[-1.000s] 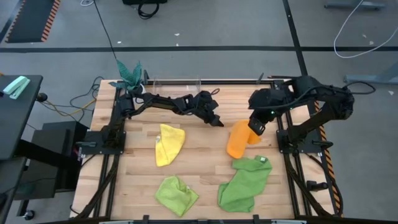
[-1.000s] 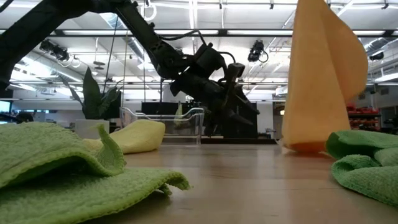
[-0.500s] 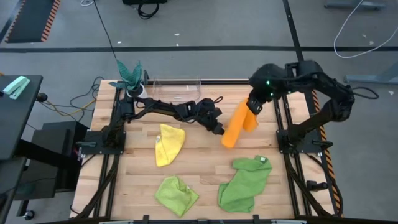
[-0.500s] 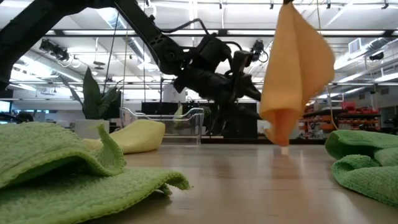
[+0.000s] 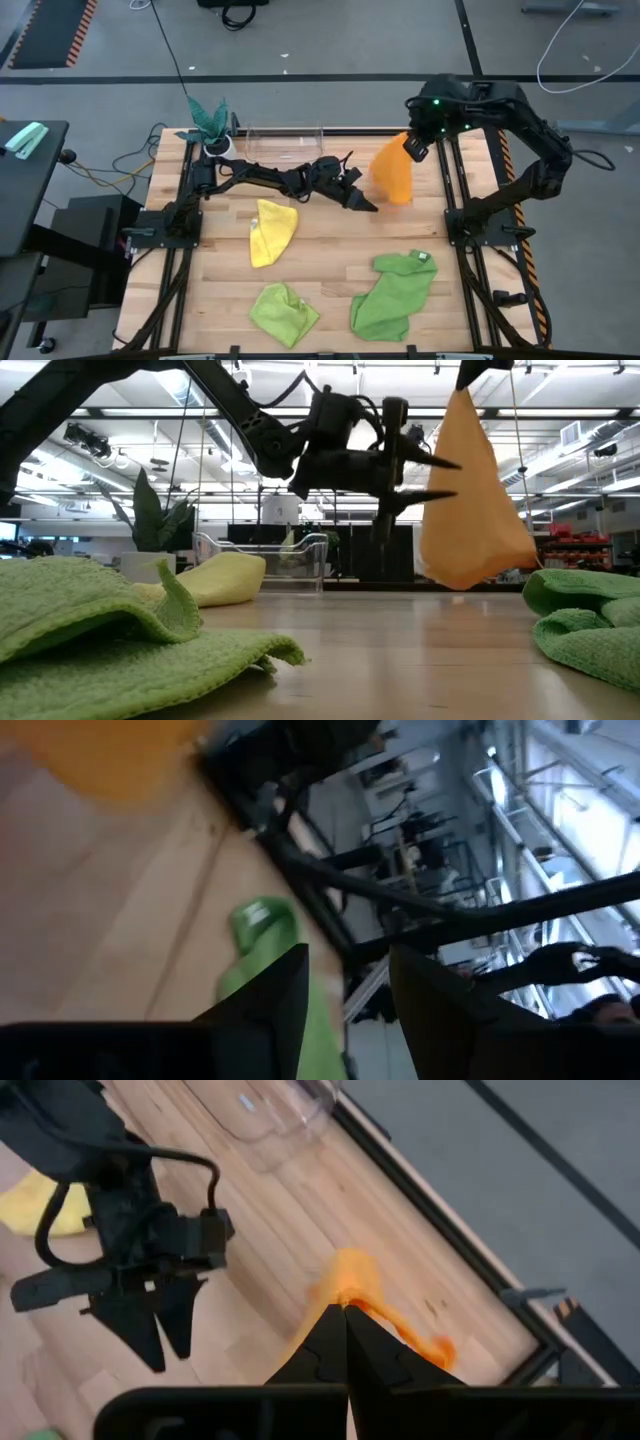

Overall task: Fold microfiber towels
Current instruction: Fold the orange towel

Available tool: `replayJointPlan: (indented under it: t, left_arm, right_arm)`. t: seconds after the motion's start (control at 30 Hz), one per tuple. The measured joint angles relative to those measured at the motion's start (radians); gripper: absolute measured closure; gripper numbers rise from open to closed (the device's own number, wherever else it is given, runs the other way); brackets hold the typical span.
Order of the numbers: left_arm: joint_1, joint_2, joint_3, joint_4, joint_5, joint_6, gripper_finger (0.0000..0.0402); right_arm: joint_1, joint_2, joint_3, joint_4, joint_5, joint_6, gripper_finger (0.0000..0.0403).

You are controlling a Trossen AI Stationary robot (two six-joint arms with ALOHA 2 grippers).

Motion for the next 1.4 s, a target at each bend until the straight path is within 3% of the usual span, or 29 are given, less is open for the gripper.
replayJointPlan:
  t: [0.37, 0.47, 0.73, 0.97, 1.4]
  left_arm:
    - [0.031, -0.001, 0.0, -0.012, -0.295, 0.01, 0.026]
    - [0.058, -0.001, 0.0, 0.003, -0.33, 0.012, 0.0256]
    - [0.102, 0.0, 0.0, 0.097, -0.279, -0.017, 0.0252]
    - [0.114, 0.0, 0.0, 0.196, -0.201, -0.045, 0.0259]
    - [0.007, 0.0, 0.0, 0.371, -0.157, -0.084, 0.0263]
  right_arm:
    - [0.003, -0.002, 0.278, -0.005, -0.038, -0.008, 0.0403]
    - [0.018, -0.003, 0.315, -0.005, -0.069, 0.016, 0.0403]
    - [0.102, -0.002, 0.324, -0.005, -0.074, 0.061, 0.0403]
    - [0.108, -0.008, 0.324, -0.005, -0.036, 0.092, 0.0403]
    - [0.108, -0.007, 0.324, -0.005, -0.019, 0.085, 0.0403]
